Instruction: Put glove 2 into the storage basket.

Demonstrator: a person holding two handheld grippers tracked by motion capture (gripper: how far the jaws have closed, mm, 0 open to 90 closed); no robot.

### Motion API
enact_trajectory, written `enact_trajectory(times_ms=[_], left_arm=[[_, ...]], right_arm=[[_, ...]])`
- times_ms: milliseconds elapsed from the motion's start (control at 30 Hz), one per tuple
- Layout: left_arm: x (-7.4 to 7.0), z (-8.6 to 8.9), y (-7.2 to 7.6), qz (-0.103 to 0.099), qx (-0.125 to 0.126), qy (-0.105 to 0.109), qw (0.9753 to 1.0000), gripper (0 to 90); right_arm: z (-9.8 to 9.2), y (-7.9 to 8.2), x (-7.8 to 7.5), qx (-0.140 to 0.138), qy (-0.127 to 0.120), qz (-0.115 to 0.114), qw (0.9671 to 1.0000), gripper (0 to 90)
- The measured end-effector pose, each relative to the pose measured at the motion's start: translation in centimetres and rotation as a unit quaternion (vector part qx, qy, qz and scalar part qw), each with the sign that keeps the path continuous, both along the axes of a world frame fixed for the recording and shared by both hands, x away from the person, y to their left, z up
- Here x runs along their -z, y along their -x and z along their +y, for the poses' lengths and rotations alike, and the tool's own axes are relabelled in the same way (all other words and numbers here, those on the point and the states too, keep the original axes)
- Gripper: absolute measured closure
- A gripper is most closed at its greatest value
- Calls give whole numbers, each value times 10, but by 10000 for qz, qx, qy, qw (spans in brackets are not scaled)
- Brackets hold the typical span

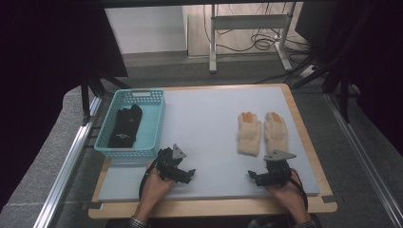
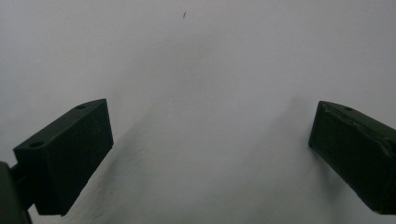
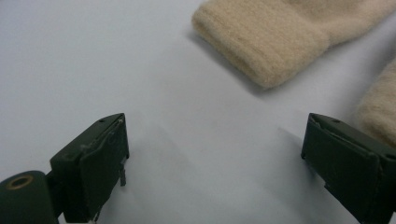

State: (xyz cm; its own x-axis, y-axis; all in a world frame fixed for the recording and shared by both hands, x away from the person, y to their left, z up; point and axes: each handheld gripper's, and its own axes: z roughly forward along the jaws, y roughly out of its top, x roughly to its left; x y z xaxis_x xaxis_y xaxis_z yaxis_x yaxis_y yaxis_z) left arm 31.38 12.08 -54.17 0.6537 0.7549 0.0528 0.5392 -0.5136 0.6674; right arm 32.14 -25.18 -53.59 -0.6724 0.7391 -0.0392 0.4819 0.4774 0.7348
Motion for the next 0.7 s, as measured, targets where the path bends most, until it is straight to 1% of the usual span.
enact_trajectory(times_ms=[67,100,133,167,200,233,267,367,500,600,700], left_arm=[[2,3,0,36,-16,125,9999,1],[4,5,-1,67,0,229,9997,1],[6,7,-2,120,7,381,9992,2],[7,10,-4,231,-17,515,9984,1],[7,10,-3,212,-44,536,9983,9],[7,9,-3,202,-21,453,9988,12],[7,9,-3,186,-21,439,9989,7],[7,9,-3,193,-26,462,9987,7],[8,9,-3,183,-26,473,9987,7],[8,9,-3,181,-28,477,9987,8],[8,9,-3,180,-19,473,9987,7]], right_arm=[[0,0,0,-4,-2,-2,10000,74],[0,0,0,-7,-1,-6,10000,74],[0,0,0,-8,1,-8,10000,75],[0,0,0,-10,0,-10,10000,75],[0,0,0,-11,2,-11,10000,75],[0,0,0,-12,10,-16,10000,76],[0,0,0,-15,13,-19,10000,77],[0,1,-1,-18,21,-18,10000,86],[0,1,-3,-78,48,-6,10000,150],[1,1,-6,-81,46,83,9999,172],[0,0,-12,-62,-87,73,9999,190]])
